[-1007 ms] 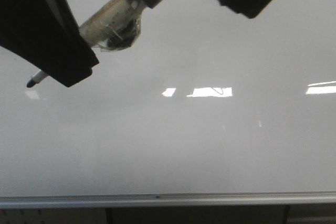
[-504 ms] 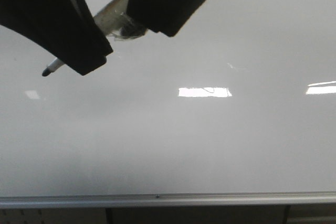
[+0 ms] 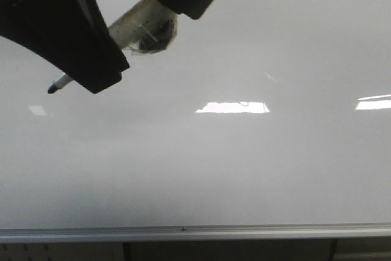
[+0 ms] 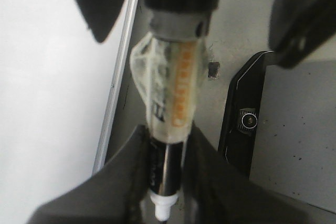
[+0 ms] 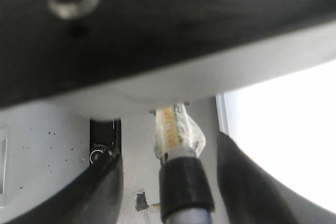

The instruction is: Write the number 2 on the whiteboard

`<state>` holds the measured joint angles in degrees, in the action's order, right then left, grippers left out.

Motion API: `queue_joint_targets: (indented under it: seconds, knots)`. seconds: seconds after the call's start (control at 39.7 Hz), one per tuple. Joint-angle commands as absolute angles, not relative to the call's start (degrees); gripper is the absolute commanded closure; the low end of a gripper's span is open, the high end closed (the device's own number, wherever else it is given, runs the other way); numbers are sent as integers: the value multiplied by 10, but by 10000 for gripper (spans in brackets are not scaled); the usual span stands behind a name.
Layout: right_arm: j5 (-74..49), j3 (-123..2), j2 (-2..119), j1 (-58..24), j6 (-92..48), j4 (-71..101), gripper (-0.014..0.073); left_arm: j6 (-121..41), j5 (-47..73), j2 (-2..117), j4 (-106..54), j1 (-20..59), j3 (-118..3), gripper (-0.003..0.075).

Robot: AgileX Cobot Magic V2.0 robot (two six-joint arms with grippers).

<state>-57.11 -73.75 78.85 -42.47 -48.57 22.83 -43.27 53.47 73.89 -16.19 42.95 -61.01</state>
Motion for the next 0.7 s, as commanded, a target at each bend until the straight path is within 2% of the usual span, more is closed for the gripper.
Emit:
queue_joint_targets:
  seconds: [0.0, 0.1, 0.38, 0.53, 0.6, 0.68]
  knots:
    - [-549, -756, 782, -424, -492, 244, 180, -433, 519, 726, -174, 434, -629, 711]
    - [-549, -756, 782, -424, -492, 244, 190, -433, 519, 726, -174, 434, -629, 711]
    - [-556, -756, 782, -424, -490, 244, 484, -433, 519, 726, -174, 434, -629, 711]
    - [-556, -756, 782, -424, -490, 244, 539, -433, 519, 726, -174, 434, -629, 703]
    - [-556, -756, 782, -424, -490, 244, 538, -433, 519, 726, -173, 434, -629, 648]
    - [-556, -756, 782, -424, -490, 244, 538, -433, 519, 726, -173, 434, -629, 526]
